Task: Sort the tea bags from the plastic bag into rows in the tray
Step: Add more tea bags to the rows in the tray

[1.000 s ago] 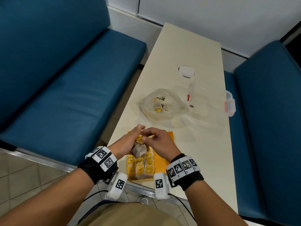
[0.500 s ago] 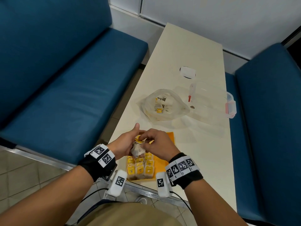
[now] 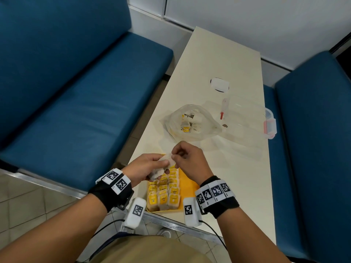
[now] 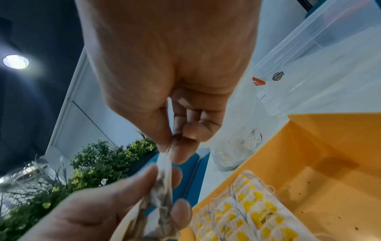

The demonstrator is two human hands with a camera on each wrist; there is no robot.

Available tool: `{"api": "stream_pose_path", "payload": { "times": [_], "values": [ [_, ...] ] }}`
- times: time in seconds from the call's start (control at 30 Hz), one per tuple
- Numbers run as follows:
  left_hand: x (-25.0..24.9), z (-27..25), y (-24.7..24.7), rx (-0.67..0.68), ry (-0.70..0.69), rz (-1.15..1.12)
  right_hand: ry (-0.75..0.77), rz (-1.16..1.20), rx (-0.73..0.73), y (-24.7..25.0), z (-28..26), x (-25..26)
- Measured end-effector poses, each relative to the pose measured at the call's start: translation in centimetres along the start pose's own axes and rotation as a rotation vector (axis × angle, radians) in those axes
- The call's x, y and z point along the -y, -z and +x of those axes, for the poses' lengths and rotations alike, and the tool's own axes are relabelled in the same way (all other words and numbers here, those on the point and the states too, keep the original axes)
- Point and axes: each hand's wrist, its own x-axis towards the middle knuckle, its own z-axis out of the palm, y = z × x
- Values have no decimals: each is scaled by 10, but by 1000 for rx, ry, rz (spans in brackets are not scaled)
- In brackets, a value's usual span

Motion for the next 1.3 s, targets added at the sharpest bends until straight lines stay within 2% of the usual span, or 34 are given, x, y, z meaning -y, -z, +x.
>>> {"api": "stream_pose_path", "payload": {
  "times": [0.2, 0.33, 0.47, 0.6, 0.7, 0.87, 0.97, 1.13, 1.3],
  "values": [
    [-2, 3, 2, -10, 31, -89, -20, 64, 112, 6, -1, -1],
    [-4, 3, 4, -18, 45, -101, 32, -28, 64, 13, 0, -3],
    [-1, 0, 19, -197, 39, -96, 122, -258, 28, 29, 6, -8],
    [14, 2, 30, -492, 12, 23, 93, -455, 58, 42, 13, -22],
    [27, 1, 34, -582, 1, 177, 66, -596, 119, 45, 18, -28],
    [44, -2, 26, -540, 43, 481, 54, -809, 192, 38, 25, -34],
    [55, 1, 25, -521, 29, 497, 38, -870, 196, 30, 26, -41],
    [59, -1, 26, -522, 25, 483, -2, -847, 141, 13, 27, -49],
    [62, -3, 28, -517, 30, 480, -48, -686, 63, -2, 26, -55]
  ]
}}
